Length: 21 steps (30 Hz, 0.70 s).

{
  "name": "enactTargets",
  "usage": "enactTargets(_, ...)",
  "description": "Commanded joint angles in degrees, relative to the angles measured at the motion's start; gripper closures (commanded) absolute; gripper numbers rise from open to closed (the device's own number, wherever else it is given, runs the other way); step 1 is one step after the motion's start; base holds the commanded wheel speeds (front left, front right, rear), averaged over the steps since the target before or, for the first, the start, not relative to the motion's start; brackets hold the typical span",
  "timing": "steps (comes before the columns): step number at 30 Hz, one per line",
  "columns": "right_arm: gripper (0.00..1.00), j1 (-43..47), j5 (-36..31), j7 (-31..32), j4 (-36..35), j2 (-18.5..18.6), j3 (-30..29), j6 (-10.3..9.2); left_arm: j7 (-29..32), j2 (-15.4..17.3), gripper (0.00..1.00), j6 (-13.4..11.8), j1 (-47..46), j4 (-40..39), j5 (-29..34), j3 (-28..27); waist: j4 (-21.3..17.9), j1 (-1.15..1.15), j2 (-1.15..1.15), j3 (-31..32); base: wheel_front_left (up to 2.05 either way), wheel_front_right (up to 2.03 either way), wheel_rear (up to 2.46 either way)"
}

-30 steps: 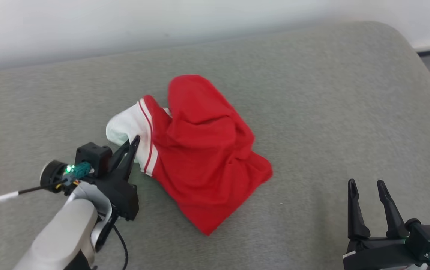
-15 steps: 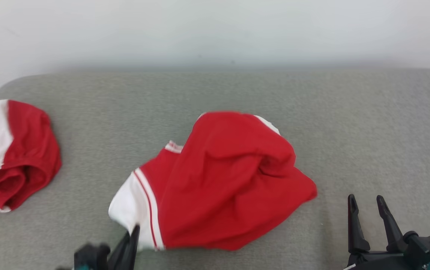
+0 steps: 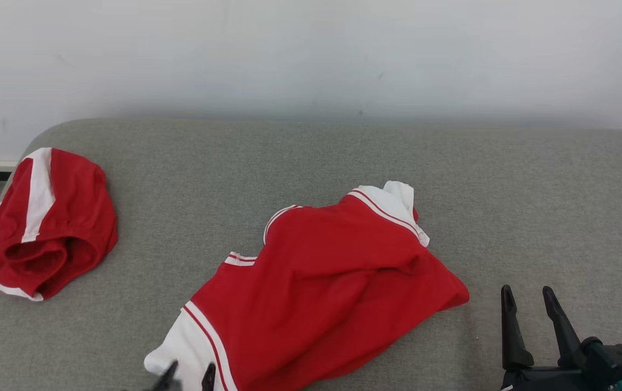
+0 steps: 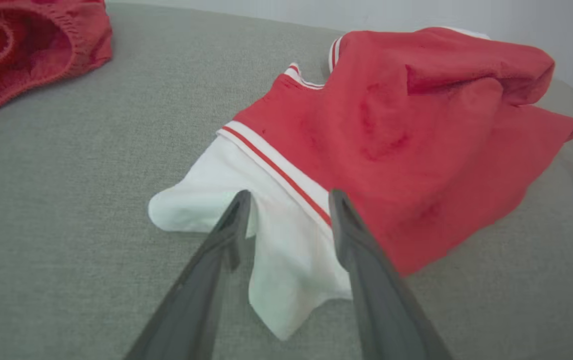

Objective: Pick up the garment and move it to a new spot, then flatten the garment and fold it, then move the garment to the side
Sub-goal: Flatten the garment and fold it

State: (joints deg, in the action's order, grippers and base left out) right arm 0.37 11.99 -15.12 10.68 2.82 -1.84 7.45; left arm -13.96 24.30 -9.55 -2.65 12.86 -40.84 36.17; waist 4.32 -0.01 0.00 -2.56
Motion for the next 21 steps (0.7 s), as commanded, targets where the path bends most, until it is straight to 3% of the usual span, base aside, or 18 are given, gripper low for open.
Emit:
enactTargets(1,0.0,0.6,0.0,0.0,0.0,0.1,-0.1,0.08,-0.5,1.0,0.0,0.0,-1.4,-1.0,1.5,-0.7,-0.6,0.01,0.0,0.1,0.0,0.0,0.0)
enactTargets(10,0.0,-0.8,0.8,0.0,-0.2,0.1,0.4,0.08,1.3,6.7,0.0,3.6,-15.6,-4.2,6.2,-3.3,-5.6,0.01,0.0,-1.7,0.0,0.0,0.0)
enactTargets(21,0.0,-3.3,4.0,0.0,-0.3,0.1,1.6,0.08,10.3,10.7,0.0,13.3,-34.9,1.4,3.3,-4.8,-14.2,0.01,0.0,-7.5,0.0,0.0,0.0)
